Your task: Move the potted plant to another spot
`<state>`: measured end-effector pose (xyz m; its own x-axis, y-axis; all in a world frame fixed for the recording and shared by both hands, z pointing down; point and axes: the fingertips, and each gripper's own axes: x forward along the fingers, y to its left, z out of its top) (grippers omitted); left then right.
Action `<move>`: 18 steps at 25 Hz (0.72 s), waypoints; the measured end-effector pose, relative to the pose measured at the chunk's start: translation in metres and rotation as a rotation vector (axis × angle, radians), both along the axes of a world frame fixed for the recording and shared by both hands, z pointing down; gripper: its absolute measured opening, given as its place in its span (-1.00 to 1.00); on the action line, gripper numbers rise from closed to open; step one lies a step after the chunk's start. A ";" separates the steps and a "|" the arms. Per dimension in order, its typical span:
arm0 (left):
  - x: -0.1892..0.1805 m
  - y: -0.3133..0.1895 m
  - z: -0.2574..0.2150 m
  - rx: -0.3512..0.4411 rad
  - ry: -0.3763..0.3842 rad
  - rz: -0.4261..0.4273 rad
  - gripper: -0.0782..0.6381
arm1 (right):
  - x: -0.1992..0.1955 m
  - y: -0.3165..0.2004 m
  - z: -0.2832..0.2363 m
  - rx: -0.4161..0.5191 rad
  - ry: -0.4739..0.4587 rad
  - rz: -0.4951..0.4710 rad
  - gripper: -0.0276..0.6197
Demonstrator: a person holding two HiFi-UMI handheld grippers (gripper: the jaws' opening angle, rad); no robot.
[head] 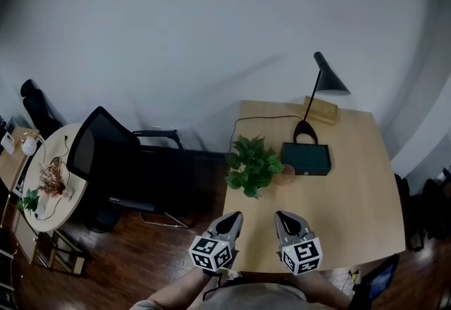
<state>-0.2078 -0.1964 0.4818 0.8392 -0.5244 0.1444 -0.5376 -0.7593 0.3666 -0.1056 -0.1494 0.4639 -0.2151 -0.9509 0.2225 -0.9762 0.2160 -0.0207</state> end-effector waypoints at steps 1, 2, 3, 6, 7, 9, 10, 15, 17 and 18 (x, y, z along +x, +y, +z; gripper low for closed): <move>0.005 0.007 0.000 0.001 -0.005 0.002 -0.80 | 0.004 0.006 -0.002 0.006 0.000 -0.001 -0.90; 0.009 0.014 0.000 0.001 -0.009 0.001 -0.80 | 0.009 0.013 -0.004 0.012 0.000 -0.003 -0.90; 0.015 0.022 0.001 0.001 -0.010 -0.003 -0.80 | 0.016 0.021 -0.005 0.017 0.000 -0.004 -0.90; 0.038 0.050 0.000 0.003 0.003 -0.025 -0.80 | 0.042 0.052 -0.005 0.024 0.005 -0.010 -0.90; 0.048 0.062 0.001 0.001 0.010 -0.030 -0.80 | 0.052 0.065 -0.004 0.023 0.008 -0.011 -0.90; 0.072 0.091 0.004 -0.007 0.018 -0.030 -0.80 | 0.076 0.095 -0.001 0.018 0.014 -0.004 -0.90; 0.084 0.106 0.006 -0.011 0.018 -0.024 -0.80 | 0.089 0.111 0.001 0.014 0.013 0.004 -0.90; 0.123 0.173 0.011 -0.028 0.008 -0.003 -0.80 | 0.131 0.176 0.010 -0.008 0.000 0.030 -0.90; 0.132 0.191 0.010 -0.028 0.002 0.002 -0.80 | 0.140 0.194 0.011 -0.012 -0.004 0.034 -0.90; 0.136 0.199 0.008 -0.024 -0.003 0.007 -0.80 | 0.143 0.202 0.010 -0.012 -0.007 0.036 -0.90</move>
